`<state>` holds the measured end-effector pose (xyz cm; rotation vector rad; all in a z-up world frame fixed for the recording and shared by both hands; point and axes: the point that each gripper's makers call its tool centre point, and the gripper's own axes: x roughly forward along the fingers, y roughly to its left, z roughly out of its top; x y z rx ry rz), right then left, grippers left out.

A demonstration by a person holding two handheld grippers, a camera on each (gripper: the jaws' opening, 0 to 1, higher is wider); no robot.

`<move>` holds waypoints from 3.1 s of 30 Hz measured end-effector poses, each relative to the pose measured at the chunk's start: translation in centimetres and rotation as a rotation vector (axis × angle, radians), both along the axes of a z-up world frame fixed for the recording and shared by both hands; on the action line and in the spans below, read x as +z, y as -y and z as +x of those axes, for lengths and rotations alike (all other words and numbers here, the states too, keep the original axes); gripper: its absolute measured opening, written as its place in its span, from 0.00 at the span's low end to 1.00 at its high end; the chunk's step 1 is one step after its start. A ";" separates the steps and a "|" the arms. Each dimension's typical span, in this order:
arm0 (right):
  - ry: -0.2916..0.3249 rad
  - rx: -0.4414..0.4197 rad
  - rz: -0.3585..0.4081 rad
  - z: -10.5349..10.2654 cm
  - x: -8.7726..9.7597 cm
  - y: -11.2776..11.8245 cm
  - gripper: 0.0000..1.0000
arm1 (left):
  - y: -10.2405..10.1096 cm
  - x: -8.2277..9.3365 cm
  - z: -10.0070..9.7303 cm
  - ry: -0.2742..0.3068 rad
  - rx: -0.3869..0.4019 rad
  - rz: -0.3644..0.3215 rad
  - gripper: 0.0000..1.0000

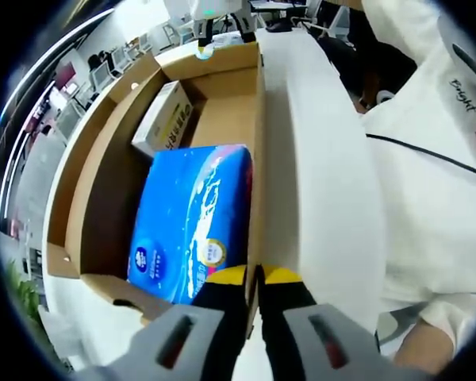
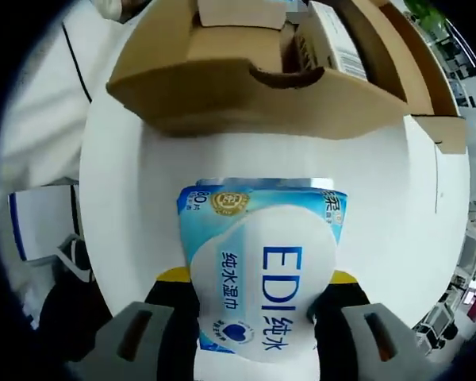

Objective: Operate the shoe box by opening the lid, removing the specified soft item, and placing it in the target area until the item is outside and the box remains undamaged.

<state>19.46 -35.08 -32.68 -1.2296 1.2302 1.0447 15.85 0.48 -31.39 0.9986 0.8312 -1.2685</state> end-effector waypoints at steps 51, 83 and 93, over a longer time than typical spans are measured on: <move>-0.038 -0.113 -0.031 0.8 -0.7 0.2 0.63 | 0.0 0.0 0.0 -0.002 0.009 0.003 0.04; 0.114 -0.228 0.402 0.7 5.9 -2.6 0.57 | -0.3 -0.1 0.1 -0.004 0.011 0.031 0.04; 0.288 -0.259 0.564 2.5 8.4 -2.1 0.57 | -0.3 -0.2 0.1 -0.001 0.014 0.034 0.05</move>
